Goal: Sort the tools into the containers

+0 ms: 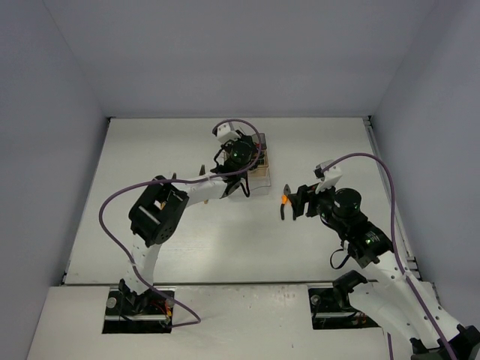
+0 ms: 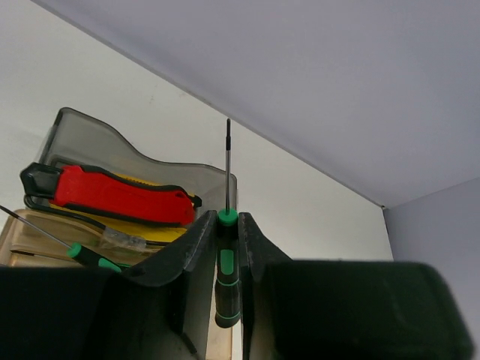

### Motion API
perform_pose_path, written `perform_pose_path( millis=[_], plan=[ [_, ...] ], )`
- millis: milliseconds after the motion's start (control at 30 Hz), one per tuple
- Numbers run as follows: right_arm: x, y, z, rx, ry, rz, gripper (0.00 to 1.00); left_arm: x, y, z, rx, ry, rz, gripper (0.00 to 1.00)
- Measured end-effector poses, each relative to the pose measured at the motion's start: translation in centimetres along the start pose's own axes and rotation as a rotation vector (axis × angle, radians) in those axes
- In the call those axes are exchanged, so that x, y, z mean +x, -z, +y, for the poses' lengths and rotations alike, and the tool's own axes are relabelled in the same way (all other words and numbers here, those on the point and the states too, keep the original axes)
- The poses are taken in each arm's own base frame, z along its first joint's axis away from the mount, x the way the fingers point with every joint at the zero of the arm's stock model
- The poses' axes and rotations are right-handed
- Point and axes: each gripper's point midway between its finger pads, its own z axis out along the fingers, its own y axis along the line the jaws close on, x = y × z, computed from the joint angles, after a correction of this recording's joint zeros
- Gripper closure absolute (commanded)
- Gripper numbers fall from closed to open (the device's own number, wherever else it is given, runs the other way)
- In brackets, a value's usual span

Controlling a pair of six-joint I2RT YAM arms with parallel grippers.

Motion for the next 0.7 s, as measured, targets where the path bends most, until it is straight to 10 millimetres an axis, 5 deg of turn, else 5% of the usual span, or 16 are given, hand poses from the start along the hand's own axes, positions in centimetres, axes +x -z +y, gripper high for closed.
perform_pose_path(
  millis=[400,600,700],
  plan=[
    [0.1,0.0,0.1,0.000,0.002,0.001,0.39,1.8,0.1,2.1,-0.057,-0.032,-0.025,0.67],
    [0.0,0.0,-0.1,0.008,0.001,-0.001,0.38,2.3,0.9,3.4,-0.073,-0.064,-0.006,0.39],
    [0.0,0.0,-0.3,0.023,-0.007,-0.002,0.14,1.6,2.6,4.0,-0.073,-0.109,0.014,0.34]
  ],
)
